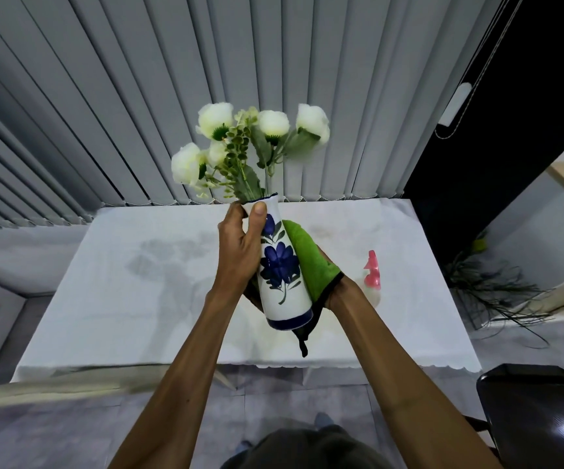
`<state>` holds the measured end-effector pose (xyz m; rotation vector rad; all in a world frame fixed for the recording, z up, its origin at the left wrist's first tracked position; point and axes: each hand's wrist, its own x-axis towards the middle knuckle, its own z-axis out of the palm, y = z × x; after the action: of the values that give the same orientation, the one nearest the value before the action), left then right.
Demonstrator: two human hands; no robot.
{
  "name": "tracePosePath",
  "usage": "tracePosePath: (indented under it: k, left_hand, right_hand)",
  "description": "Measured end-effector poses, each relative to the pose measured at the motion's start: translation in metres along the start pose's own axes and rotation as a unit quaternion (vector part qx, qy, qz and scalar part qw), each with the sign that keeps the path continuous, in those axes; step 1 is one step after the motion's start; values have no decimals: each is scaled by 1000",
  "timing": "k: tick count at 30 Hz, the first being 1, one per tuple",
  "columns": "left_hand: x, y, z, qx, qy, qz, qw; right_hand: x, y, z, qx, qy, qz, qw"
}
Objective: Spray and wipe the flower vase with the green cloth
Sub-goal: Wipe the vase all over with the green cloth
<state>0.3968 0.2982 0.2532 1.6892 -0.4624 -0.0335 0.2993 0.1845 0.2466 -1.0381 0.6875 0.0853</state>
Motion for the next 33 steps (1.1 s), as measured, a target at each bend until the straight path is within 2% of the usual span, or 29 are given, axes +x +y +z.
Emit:
tracePosePath:
  k: [5, 11, 16, 22, 30, 33]
  left_hand:
    - [5, -2, -6, -56, -7, -20, 998]
    - [13, -2, -11, -51, 19, -3, 999]
    - [16, 2, -14, -38, 21, 30, 999]
    - [12, 2, -11, -11, -7, 82, 997]
    - [13, -3, -18, -15, 5, 51, 999]
    - [12, -6, -19, -23, 26, 40, 999]
  right_hand:
    - [-2, 21, -4, 85, 32, 48, 995]
    - [0, 38, 2, 138, 2, 89, 986]
    - [2, 47, -2, 116, -26, 114, 986]
    - [9, 49, 8, 54, -42, 71, 995]
    - [16, 56, 4, 61, -45, 72, 995]
    - [18, 56, 2, 74, -41, 100, 991]
